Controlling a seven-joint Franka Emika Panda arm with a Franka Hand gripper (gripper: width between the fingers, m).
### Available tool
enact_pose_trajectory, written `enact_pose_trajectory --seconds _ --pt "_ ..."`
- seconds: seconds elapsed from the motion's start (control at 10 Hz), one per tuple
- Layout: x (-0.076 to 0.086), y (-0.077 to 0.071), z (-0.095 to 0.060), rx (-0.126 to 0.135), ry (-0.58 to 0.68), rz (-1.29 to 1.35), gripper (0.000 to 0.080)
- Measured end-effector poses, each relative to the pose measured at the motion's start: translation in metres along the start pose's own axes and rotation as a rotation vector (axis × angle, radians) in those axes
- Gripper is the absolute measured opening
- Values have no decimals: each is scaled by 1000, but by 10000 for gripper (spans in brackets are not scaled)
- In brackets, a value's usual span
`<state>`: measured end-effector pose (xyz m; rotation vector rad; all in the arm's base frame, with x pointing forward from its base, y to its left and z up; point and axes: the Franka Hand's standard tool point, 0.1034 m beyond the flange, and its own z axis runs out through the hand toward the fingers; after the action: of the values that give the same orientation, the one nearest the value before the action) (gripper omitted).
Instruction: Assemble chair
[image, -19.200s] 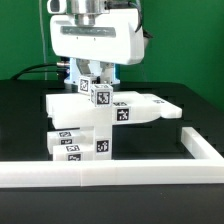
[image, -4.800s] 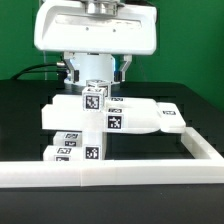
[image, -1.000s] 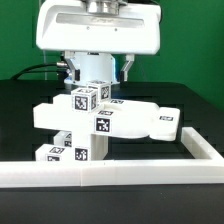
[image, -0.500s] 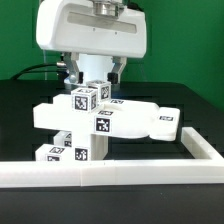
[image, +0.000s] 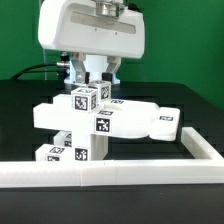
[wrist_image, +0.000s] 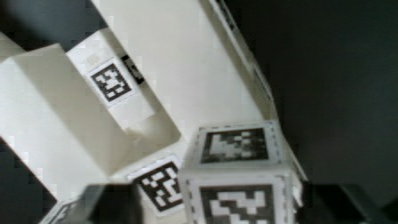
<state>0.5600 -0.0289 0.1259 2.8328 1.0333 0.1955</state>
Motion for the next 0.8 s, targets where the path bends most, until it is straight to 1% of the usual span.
enact_pose_trajectory --seconds 0.1,0.2,0.6,0.8 --pt "0 0 0 -1 1 1 308" --pt "0 0 0 -1 1 1 278" --pt "0 1 0 -1 1 61 278" --pt "0 4 -1 -13 11 274 281"
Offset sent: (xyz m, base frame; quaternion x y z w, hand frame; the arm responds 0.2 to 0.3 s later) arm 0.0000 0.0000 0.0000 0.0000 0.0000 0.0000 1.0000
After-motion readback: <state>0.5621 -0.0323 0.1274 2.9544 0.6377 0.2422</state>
